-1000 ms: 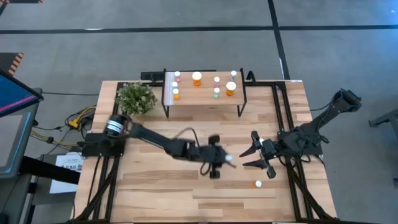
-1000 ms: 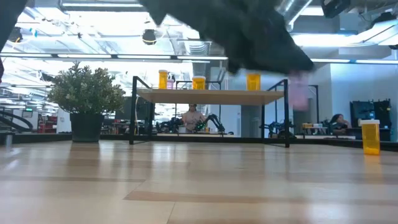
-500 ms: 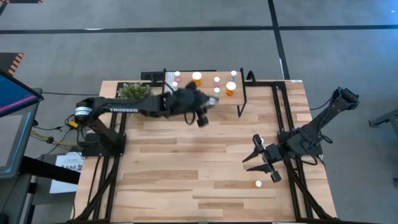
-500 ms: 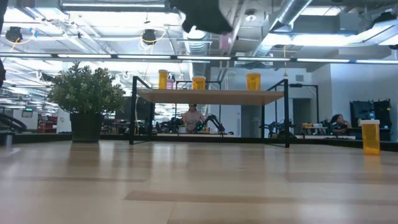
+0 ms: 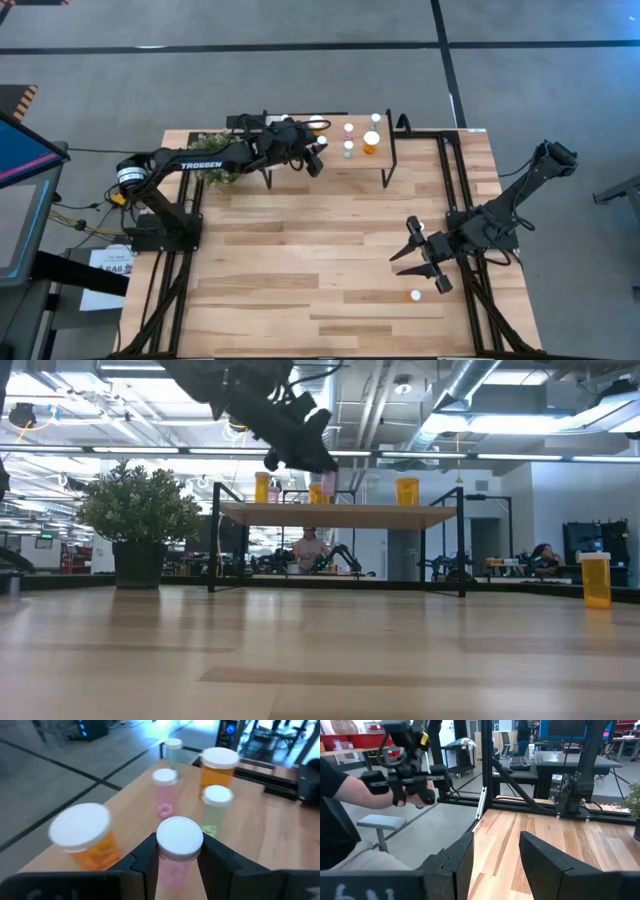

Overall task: Pick and place medicine bottles onto shelf by color
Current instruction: Put the pink pill bottle on the shelf

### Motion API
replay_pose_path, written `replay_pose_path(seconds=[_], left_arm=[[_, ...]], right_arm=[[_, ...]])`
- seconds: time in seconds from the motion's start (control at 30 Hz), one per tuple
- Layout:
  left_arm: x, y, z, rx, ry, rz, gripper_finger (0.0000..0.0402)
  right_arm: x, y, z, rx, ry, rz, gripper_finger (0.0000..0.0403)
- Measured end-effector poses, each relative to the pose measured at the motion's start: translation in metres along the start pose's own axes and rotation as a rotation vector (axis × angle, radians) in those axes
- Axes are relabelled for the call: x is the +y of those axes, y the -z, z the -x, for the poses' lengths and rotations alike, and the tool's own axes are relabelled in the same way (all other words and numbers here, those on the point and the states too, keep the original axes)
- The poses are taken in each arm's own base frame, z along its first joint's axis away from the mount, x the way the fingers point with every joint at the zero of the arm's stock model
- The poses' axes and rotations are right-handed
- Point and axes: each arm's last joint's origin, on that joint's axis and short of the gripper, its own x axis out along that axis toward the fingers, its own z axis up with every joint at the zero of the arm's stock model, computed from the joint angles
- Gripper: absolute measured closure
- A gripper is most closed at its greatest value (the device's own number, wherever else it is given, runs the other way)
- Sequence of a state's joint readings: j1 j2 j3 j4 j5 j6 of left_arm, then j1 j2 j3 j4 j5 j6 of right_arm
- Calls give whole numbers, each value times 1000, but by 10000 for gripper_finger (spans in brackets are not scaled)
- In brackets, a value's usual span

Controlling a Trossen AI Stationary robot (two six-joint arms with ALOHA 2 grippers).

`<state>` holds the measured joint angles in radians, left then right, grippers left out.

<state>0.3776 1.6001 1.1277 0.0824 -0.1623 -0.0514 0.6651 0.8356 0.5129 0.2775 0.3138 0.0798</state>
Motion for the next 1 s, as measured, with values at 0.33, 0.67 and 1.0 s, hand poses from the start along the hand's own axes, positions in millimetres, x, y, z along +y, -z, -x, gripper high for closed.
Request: replay_pose_path(seconds=[0.33,0.67,1.0], left_arm=[[20,14,-4,26,-43,20,300],[22,15,-4,37,-62,4,300],[21,15,-4,38,-55,3,300]], right_arm=[[0,1,0,5,1,3,224],[0,1,0,9,3,5,223],[0,1,0,8,3,4,221]])
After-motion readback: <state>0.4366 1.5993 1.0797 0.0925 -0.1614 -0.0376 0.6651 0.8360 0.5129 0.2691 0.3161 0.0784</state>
